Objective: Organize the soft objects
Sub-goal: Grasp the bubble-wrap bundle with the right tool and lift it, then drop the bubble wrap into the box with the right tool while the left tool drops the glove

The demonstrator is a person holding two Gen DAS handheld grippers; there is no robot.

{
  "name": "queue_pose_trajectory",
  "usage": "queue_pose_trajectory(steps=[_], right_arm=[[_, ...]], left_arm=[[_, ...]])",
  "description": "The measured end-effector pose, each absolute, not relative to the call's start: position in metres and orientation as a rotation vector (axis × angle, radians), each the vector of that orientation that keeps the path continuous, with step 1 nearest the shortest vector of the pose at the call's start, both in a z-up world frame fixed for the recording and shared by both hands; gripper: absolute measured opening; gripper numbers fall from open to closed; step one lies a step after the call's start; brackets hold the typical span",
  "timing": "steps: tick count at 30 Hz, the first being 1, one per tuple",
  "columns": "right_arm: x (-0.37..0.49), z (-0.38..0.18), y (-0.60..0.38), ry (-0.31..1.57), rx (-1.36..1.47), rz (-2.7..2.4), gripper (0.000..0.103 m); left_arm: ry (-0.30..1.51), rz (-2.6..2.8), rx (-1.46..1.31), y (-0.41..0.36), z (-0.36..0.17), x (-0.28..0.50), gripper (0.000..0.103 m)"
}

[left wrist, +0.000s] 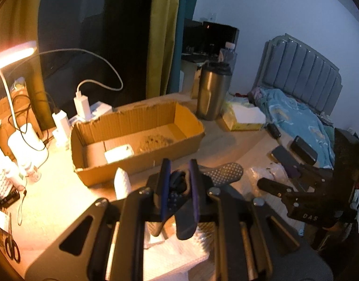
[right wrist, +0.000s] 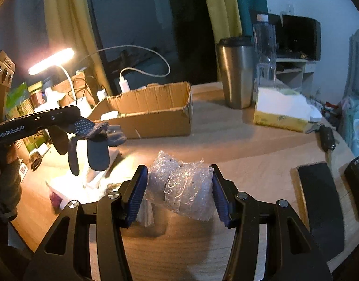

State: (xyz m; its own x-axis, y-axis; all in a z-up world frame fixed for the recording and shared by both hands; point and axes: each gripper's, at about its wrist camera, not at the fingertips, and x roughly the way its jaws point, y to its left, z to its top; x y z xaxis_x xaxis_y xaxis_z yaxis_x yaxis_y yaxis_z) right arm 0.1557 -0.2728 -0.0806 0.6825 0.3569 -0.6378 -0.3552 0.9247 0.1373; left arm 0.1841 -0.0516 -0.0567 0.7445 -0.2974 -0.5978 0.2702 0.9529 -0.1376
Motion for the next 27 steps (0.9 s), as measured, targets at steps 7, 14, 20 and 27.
queue_pose_trajectory(steps=[7, 14, 20, 27], right_arm=[[0.162, -0.062, -0.262, 0.662, -0.022, 0.373, 0.056], [0.178, -0.045, -0.245, 0.633, -0.058, 0.364, 0.056], [0.2, -0.029, -0.23, 0.602, -0.09, 0.368, 0.056], [0.229, -0.01, -0.204, 0.568, -0.118, 0.406, 0.056]], left_arm=[[0.611, -0.35, -0.033, -0.041, -0.036, 0.191, 0.016], [0.558, -0.336, -0.039, -0.025, -0.019, 0.205, 0.016], [0.538, -0.309, -0.075, -0.006, -0.017, 0.219, 0.016], [0.48, -0.282, -0.104, 0.017, -0.008, 0.235, 0.016]])
